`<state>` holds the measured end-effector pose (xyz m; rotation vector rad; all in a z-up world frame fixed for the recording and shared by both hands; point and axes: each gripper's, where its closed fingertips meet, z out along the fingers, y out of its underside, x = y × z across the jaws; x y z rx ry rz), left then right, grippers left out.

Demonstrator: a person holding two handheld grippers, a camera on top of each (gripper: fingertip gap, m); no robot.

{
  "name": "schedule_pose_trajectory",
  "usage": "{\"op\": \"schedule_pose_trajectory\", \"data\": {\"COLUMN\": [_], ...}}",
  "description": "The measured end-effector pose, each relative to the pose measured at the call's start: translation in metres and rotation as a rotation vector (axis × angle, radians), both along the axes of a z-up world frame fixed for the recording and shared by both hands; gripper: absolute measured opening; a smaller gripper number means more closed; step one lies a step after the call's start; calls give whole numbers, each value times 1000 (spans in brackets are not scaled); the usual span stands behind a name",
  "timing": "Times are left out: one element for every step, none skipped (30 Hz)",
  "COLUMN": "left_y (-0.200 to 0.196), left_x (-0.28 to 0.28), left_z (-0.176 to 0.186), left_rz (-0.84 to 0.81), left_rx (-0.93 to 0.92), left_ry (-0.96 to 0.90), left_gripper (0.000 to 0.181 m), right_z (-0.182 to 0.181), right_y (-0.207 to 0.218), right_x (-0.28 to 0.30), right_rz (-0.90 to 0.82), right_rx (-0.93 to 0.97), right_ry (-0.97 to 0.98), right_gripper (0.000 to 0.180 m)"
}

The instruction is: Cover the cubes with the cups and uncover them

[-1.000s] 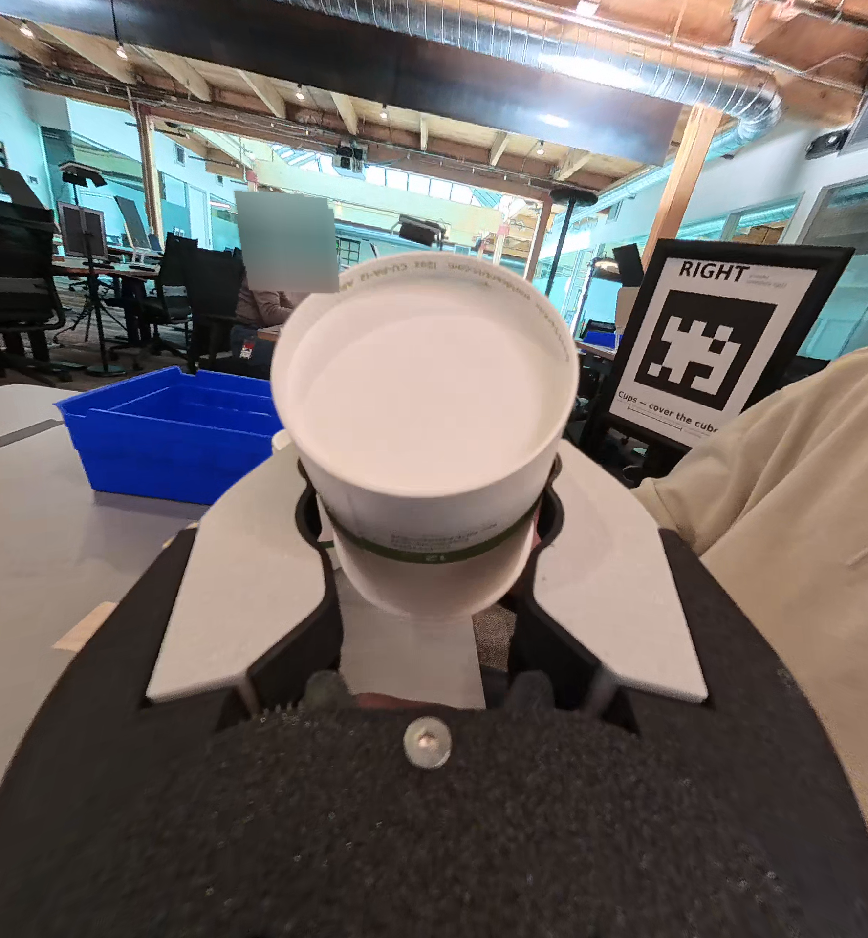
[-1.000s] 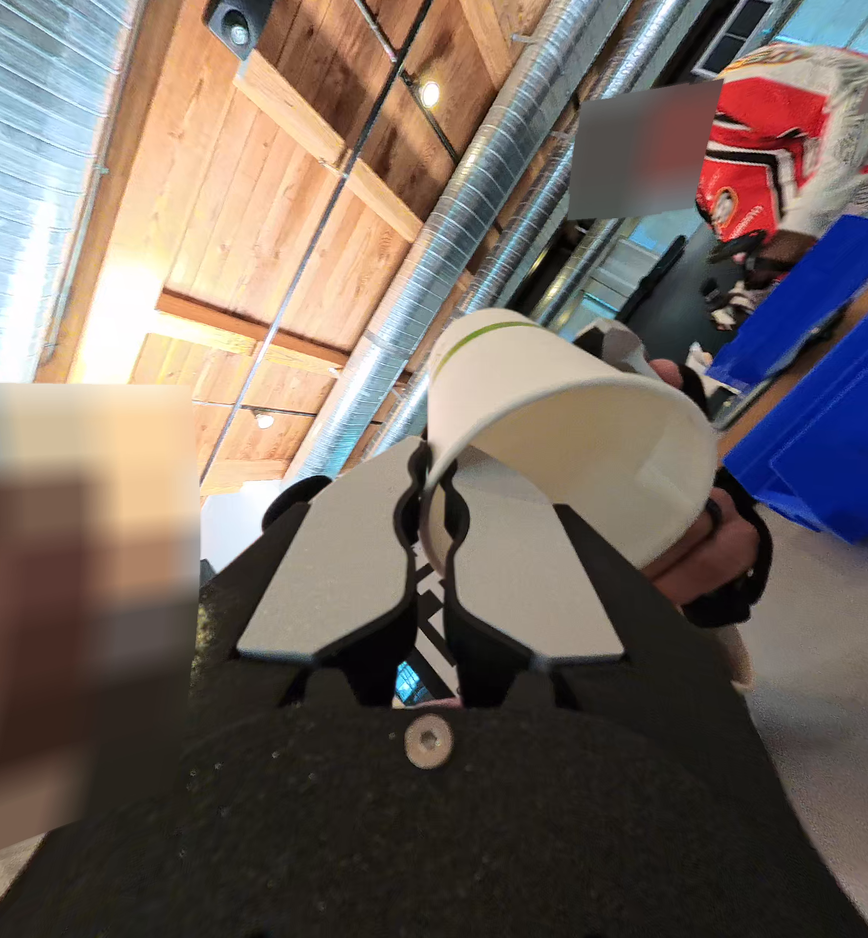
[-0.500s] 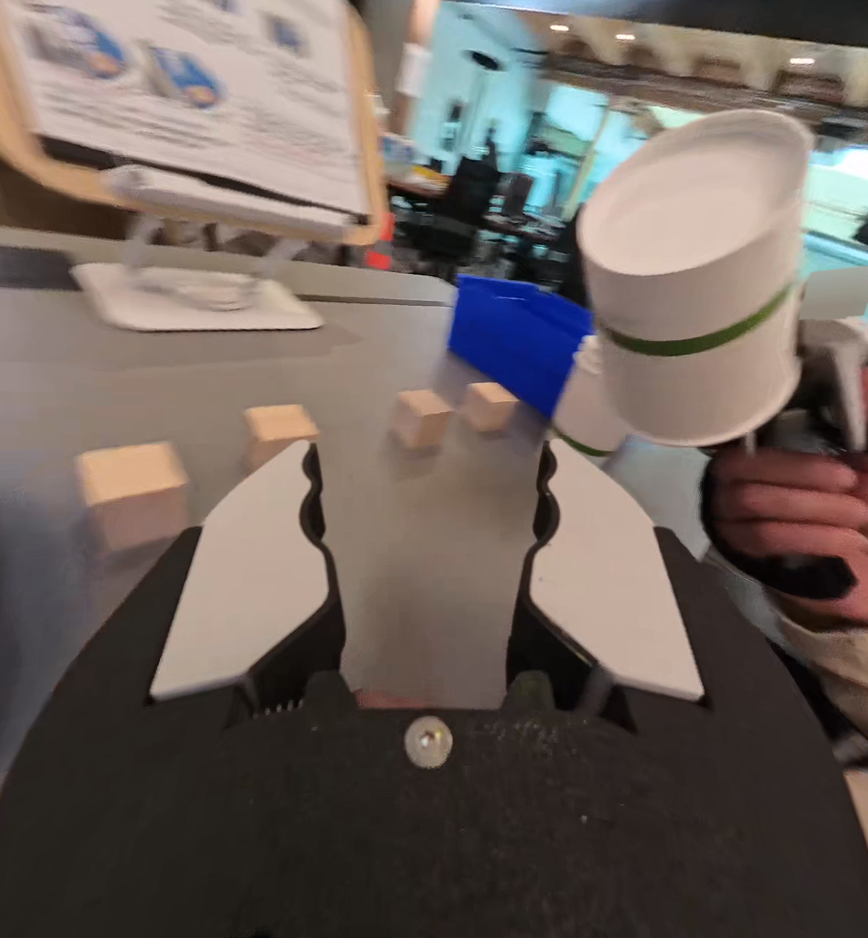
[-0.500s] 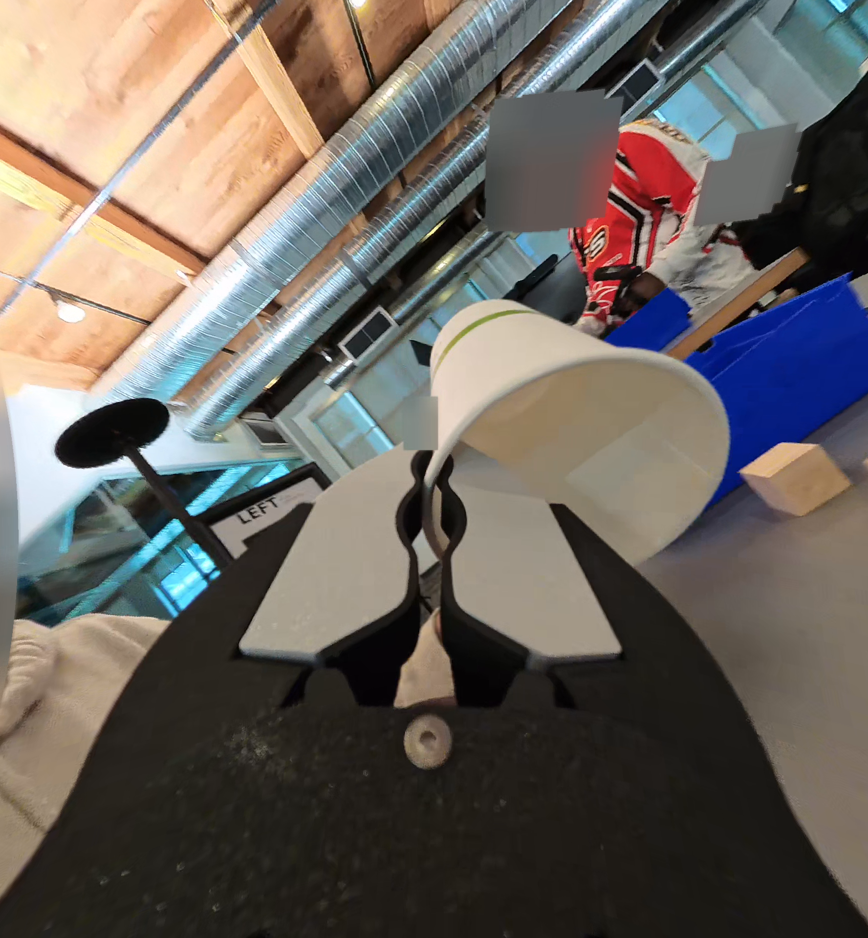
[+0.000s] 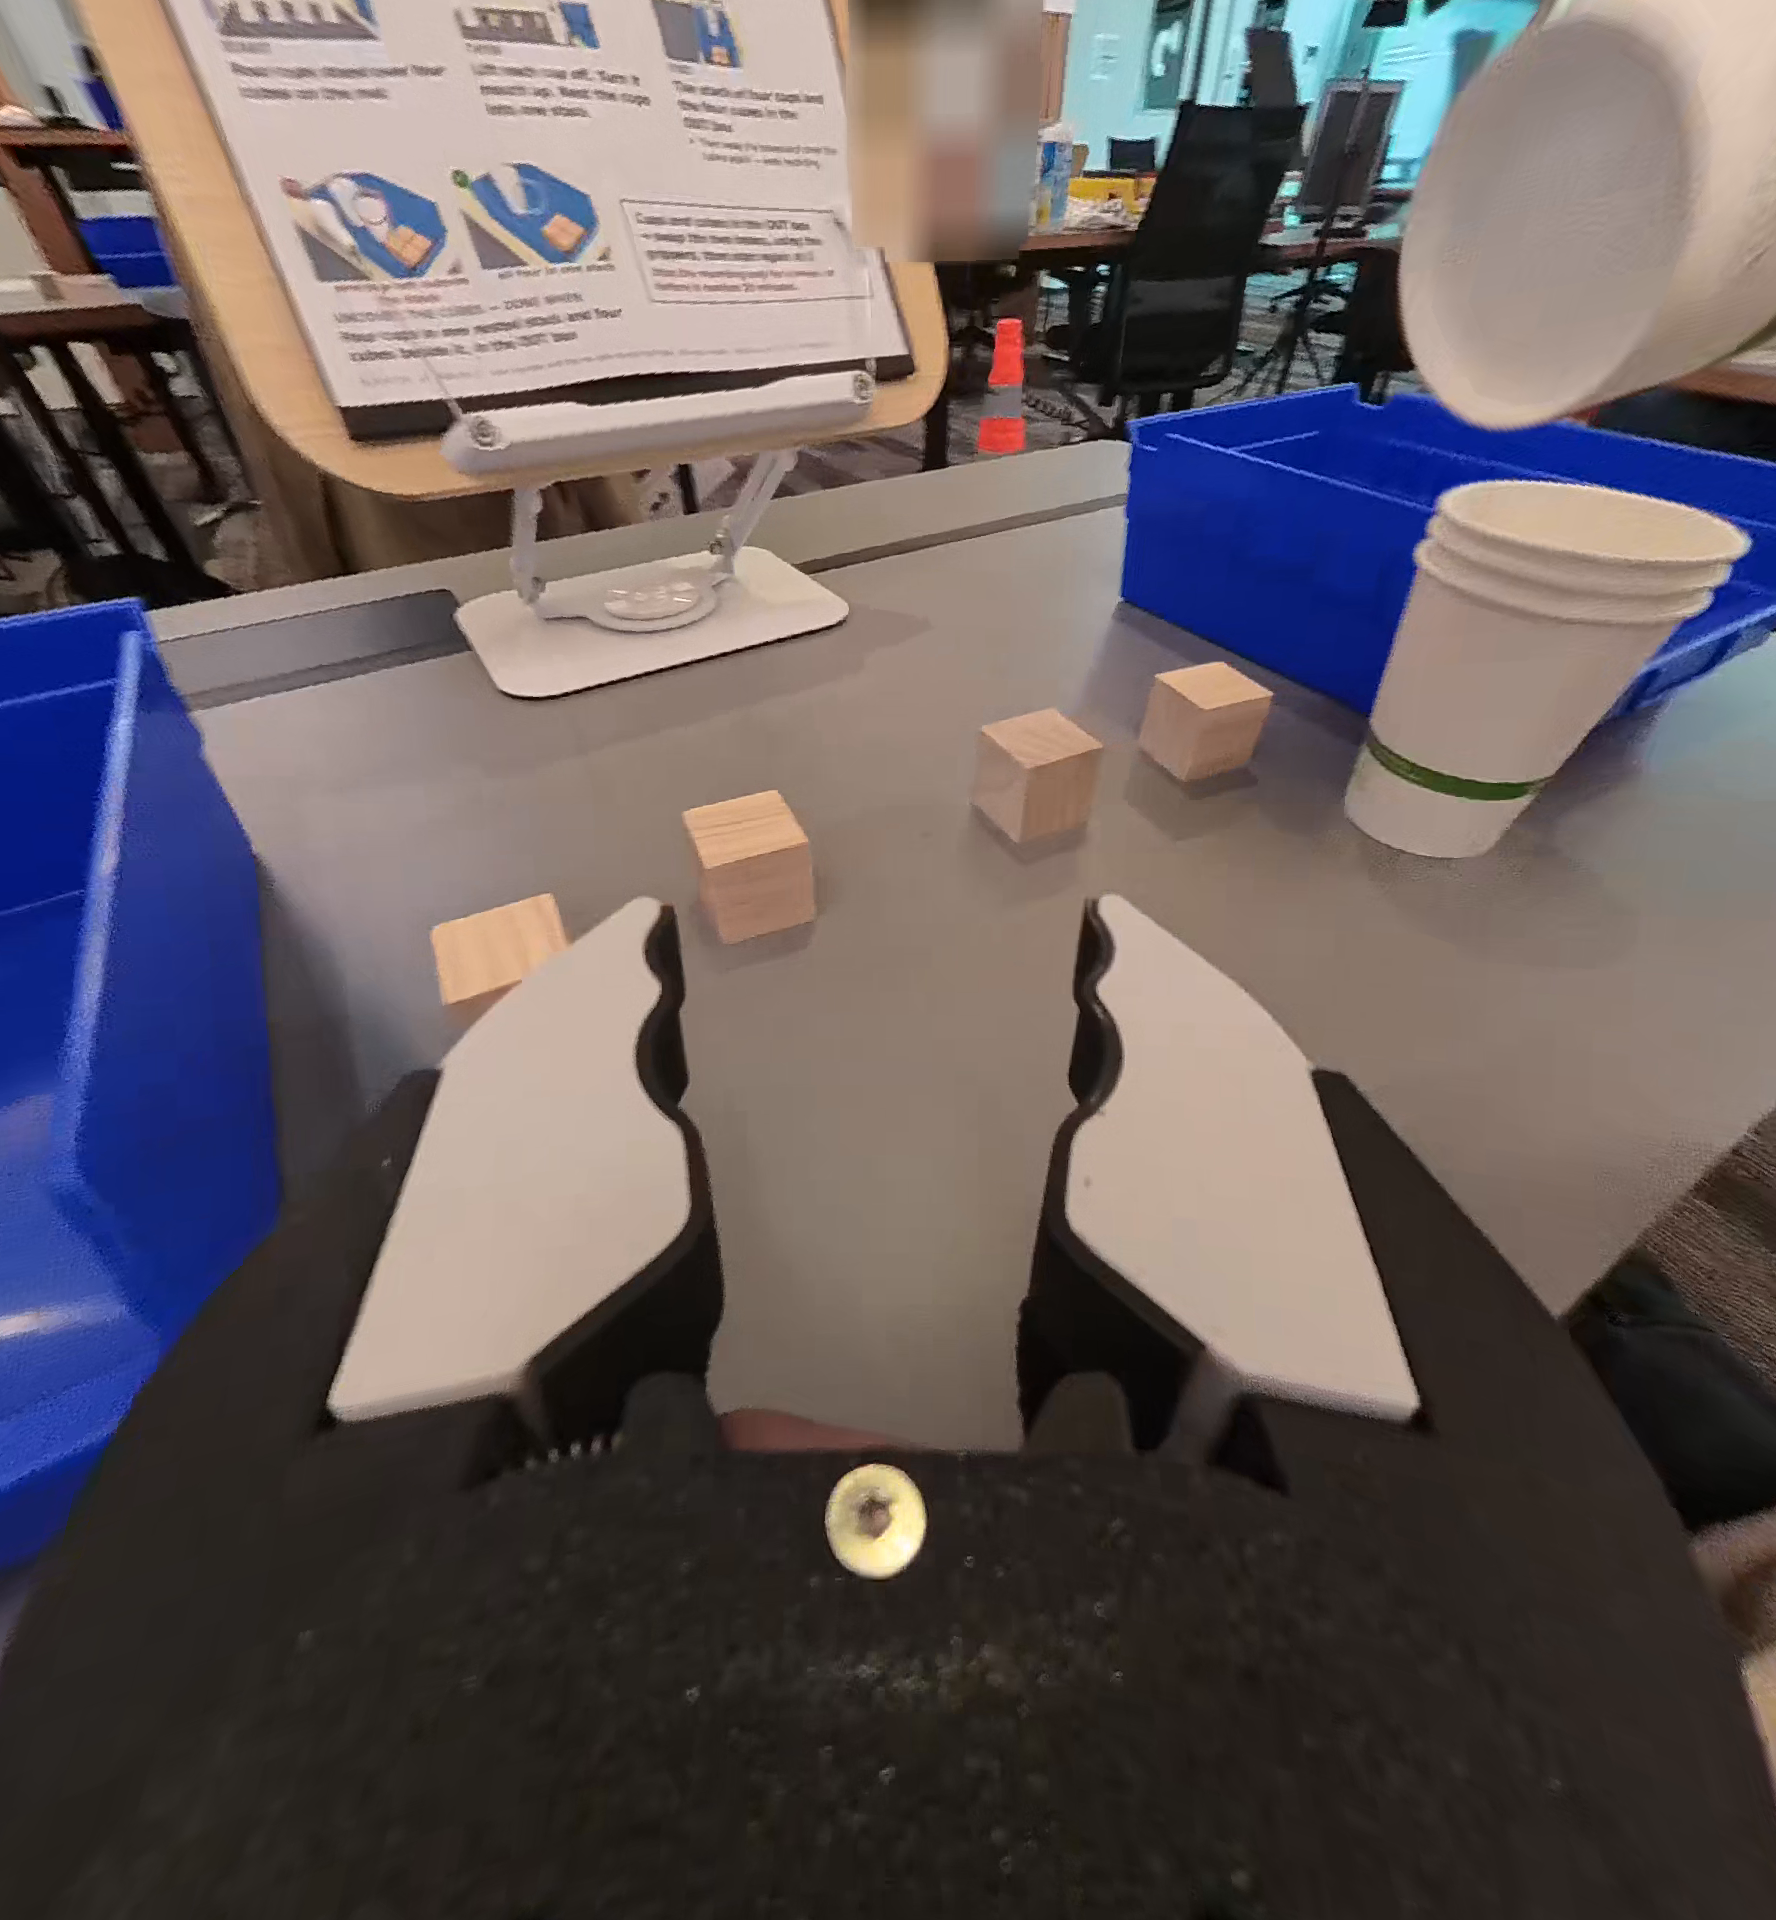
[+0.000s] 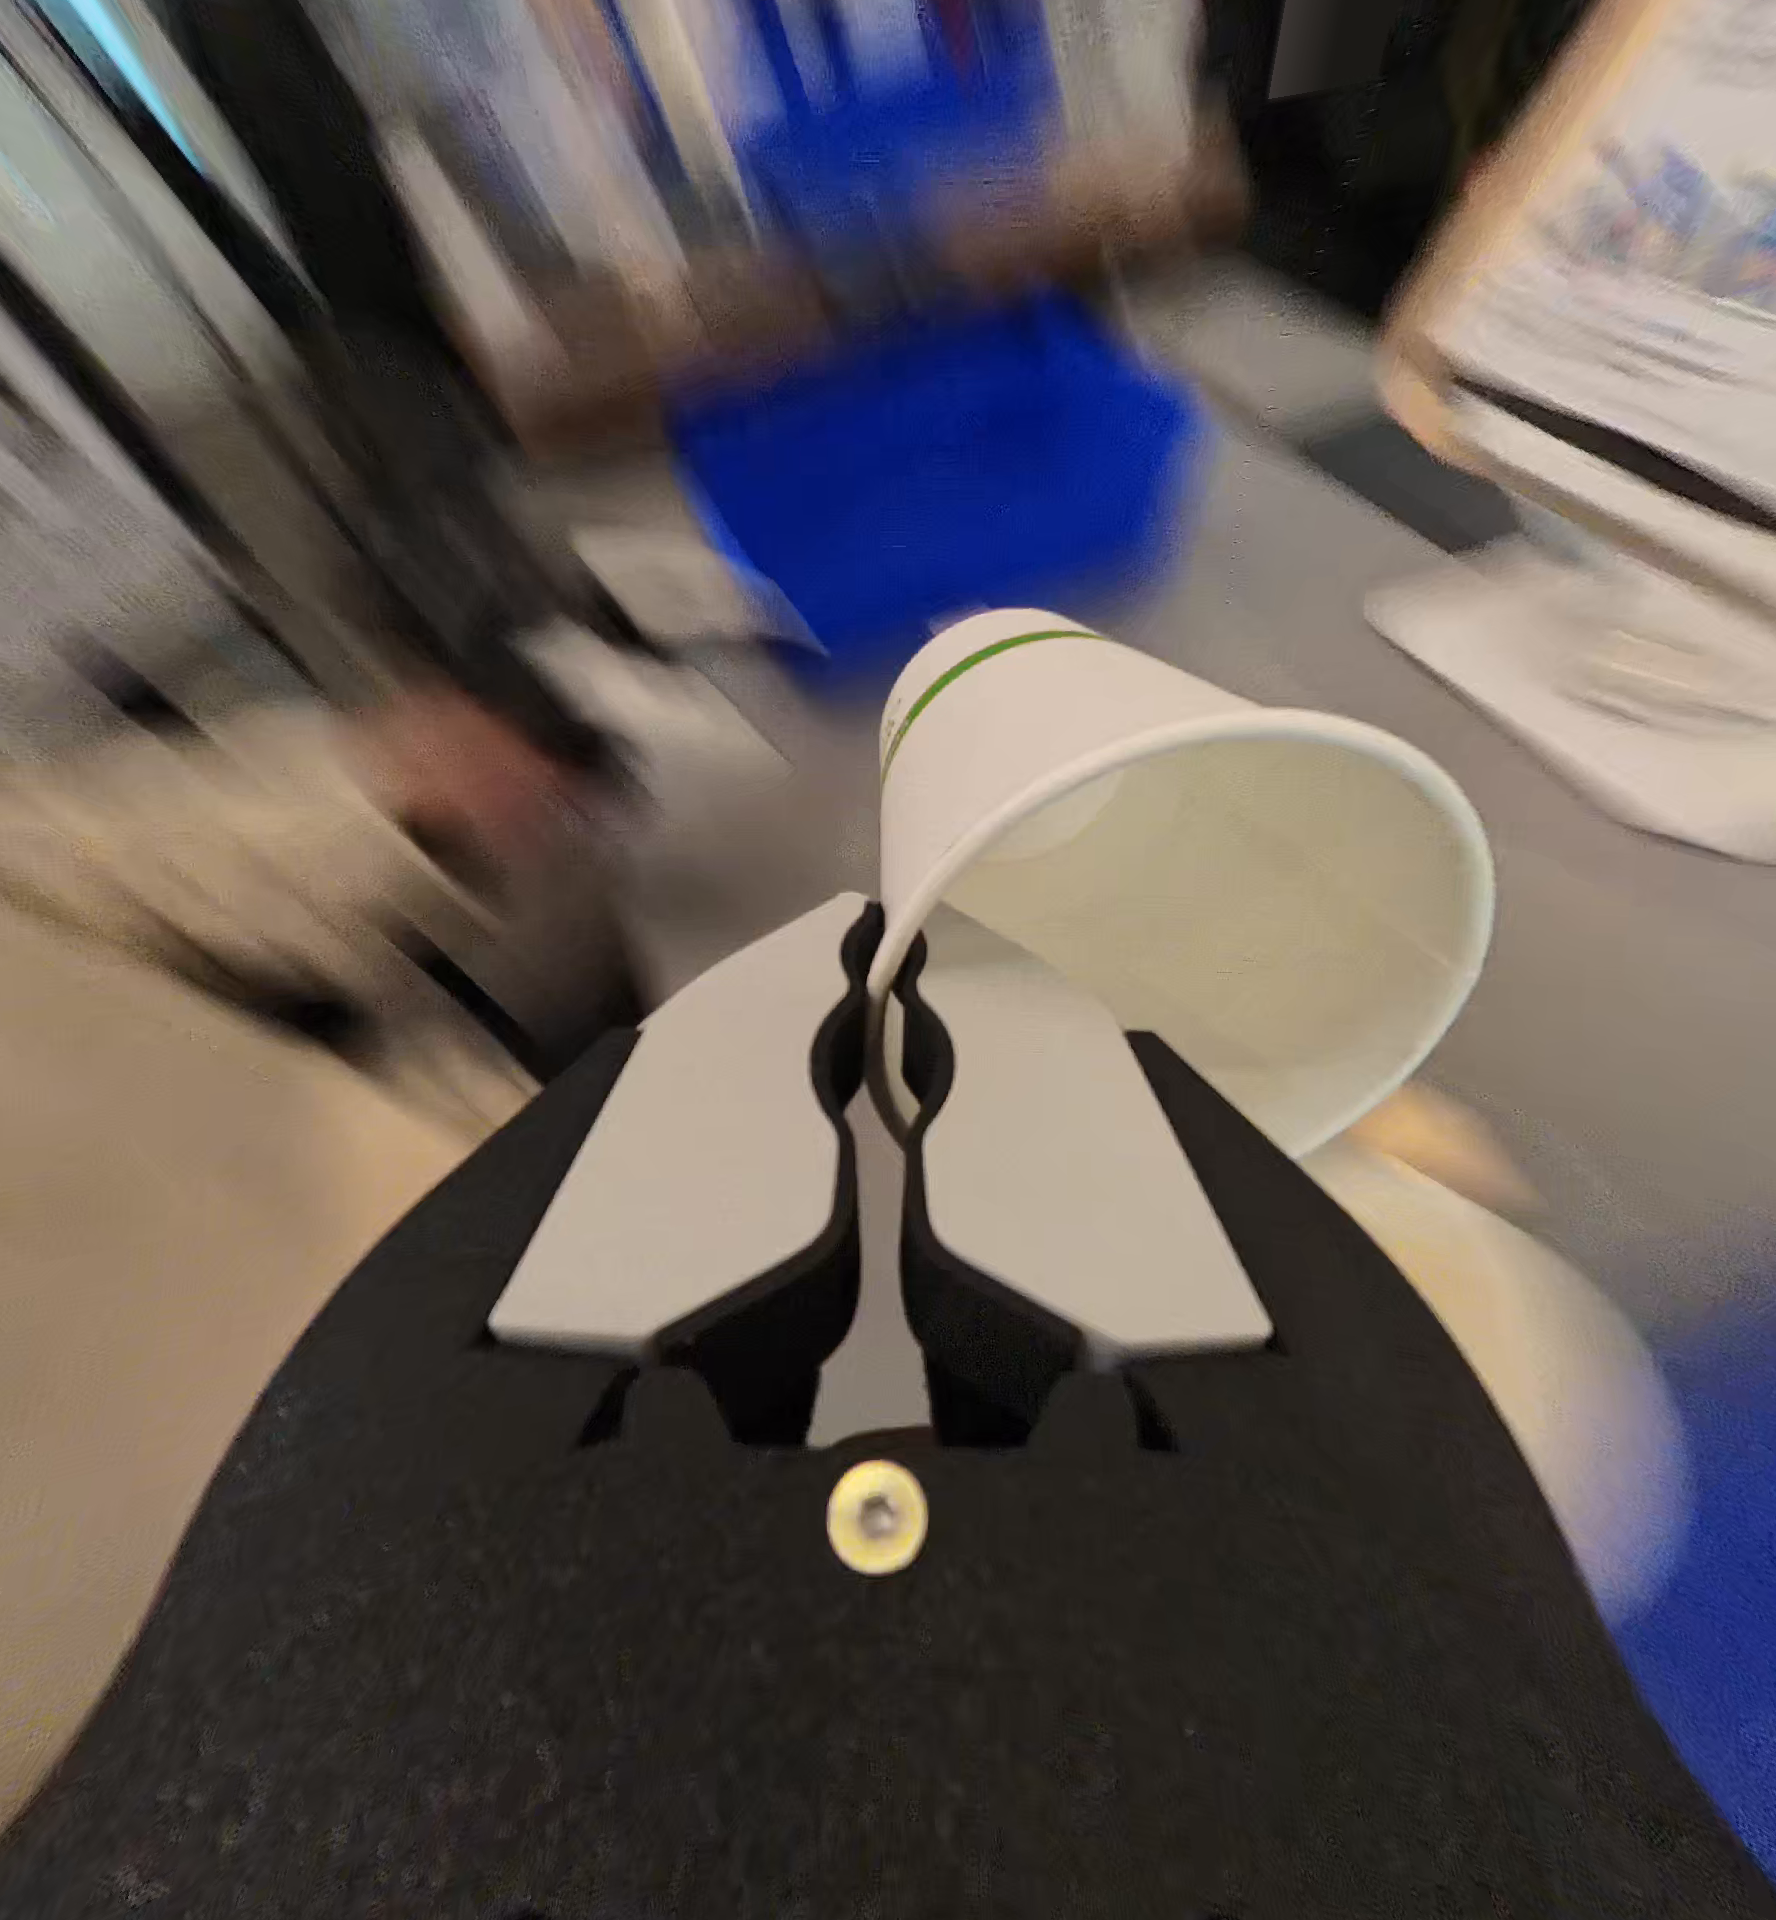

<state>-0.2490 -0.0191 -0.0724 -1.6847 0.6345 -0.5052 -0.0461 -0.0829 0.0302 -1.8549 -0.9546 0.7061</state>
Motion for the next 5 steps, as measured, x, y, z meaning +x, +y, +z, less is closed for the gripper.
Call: {"op": "schedule_pose_trajectory", "data": {"left_y": [-3, -5, -6, -7, -7], "left_x": [4, 6, 8, 10, 12], "left_z": [-1, -2, -3, -4, -6], "left_rz": [-20, -28, -37, -50, -57], "left_rx": [-8, -15, -20, -24, -29], "left_ry": [-2, -3, -1, 7, 18], "left_gripper": [72, 73, 73, 73, 73], "right_z": [1, 6, 8, 4, -2], "right_y": [4, 4, -1, -9, -12], "right_x": [23, 40, 50, 59, 69], "right_rz": [-27, -18, 37, 108, 137], "right_rx": [56, 101, 81, 3, -68], "right_ry": [-203, -347, -443, -528, -620], "right_gripper": [1, 1, 1, 1, 1]}}
